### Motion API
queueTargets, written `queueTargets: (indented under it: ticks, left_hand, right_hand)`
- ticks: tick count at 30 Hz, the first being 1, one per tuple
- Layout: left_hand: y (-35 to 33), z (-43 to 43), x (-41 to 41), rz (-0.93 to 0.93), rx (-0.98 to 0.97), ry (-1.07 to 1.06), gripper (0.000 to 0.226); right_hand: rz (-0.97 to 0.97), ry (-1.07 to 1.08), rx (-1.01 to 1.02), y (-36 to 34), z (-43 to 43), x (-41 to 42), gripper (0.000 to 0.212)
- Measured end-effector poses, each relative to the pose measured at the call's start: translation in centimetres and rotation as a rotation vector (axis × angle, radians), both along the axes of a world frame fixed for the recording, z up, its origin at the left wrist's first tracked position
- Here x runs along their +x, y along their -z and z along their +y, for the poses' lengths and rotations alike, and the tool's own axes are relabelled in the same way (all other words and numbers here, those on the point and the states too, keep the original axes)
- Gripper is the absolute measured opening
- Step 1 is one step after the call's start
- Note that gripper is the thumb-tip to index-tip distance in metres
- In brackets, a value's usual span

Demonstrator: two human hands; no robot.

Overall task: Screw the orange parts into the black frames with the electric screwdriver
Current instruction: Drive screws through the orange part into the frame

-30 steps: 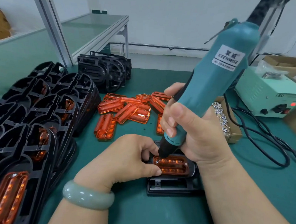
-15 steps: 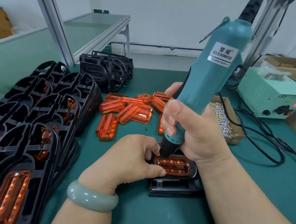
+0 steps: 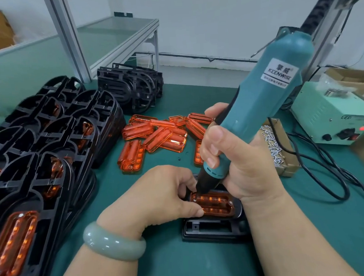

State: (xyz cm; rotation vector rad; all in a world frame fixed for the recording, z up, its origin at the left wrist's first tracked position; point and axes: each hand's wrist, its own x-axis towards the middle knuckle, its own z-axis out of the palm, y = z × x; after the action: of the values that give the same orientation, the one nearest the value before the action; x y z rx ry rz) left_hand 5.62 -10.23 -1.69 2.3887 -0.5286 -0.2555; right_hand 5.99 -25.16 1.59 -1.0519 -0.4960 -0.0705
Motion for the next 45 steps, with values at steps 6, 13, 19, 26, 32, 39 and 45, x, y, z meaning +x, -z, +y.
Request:
queueTargets:
  ticks: [6, 13, 19, 26, 32, 39, 45]
  left_hand:
    - [-0.19, 0.10, -0.07, 0.010, 0.009, 0.019, 0.035]
    - [-0.50, 0.04, -0.08, 0.014, 0.004, 0.030, 0.038]
    - [-0.40, 0.01, -0.07, 0.024, 0.009, 0.022, 0.038]
    - [-0.32, -0.04, -0.08, 0.034, 0.008, 0.016, 0.038]
    - [-0.30, -0.06, 0.09, 0.041, 0.032, 0.013, 0.036]
    - [-0.06, -0.25, 0.13, 0.035, 0.094, 0.005, 0.031]
    - [-0.49, -0.51, 0.16, 0.039, 0.135, -0.011, 0.031]
  right_hand:
    - [-0.006, 0.016, 0.016, 0.11, 0.15, -0.02, 0.011]
    - [0.010, 0.056, -0.004, 0.05, 0.19, 0.06, 0.016]
    - [-0.001, 0.044, 0.021, 0.18, 0.32, 0.06, 0.009]
    - [-0.022, 0.081, -0.030, 0.34, 0.33, -0.10, 0.013]
    - [-0.026, 0.048, 0.007, 0.38, -0.08, -0.25, 0.015]
    - [-0.054, 0.083, 0.020, 0.40, -0.49, -0.50, 0.035]
    - [-0.086, 0.069, 0.037, -0.12, -0.49, -0.72, 0.042]
